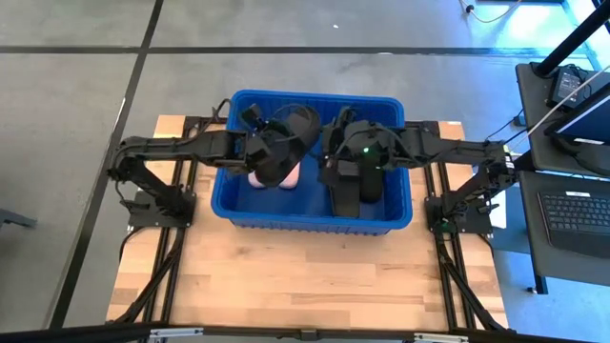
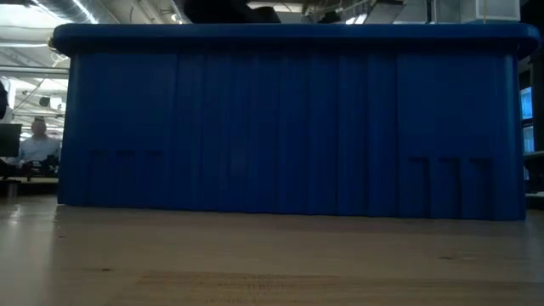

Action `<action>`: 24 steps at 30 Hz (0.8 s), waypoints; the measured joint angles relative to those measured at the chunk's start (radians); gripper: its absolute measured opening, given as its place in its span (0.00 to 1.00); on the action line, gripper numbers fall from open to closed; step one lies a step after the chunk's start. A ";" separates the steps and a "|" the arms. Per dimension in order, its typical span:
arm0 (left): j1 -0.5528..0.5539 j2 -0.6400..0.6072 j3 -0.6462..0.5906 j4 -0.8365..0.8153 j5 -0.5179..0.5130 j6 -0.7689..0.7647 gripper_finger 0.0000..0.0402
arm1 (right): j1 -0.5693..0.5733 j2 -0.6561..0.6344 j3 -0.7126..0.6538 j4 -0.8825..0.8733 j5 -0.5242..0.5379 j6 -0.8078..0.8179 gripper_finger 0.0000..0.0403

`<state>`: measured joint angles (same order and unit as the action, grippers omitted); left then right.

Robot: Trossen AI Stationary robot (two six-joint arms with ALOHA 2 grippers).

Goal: Pick and place slides into bin
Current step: Put the black slipper into the blue bin

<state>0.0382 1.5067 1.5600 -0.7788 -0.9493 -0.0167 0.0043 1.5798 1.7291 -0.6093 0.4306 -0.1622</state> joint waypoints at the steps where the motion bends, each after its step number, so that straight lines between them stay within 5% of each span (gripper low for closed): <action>1: 0.005 0.008 0.000 0.004 0.001 0.000 0.01 | 0.002 0.009 0.000 0.002 0.005 0.000 0.69; 7: 0.009 0.015 -0.001 0.053 0.025 0.001 0.01 | 0.002 0.064 0.000 -0.005 0.023 -0.005 0.69; 14: 0.001 0.015 -0.001 0.051 0.018 0.011 0.01 | 0.009 0.099 0.000 0.007 0.225 -0.079 0.69; 24: -0.012 0.015 -0.001 0.070 0.018 0.027 0.02 | 0.009 0.116 0.000 0.006 0.228 -0.080 0.62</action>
<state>0.0261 1.5215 1.5589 -0.7086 -0.9314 0.0105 0.0130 1.6958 1.7290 -0.6038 0.6588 -0.2420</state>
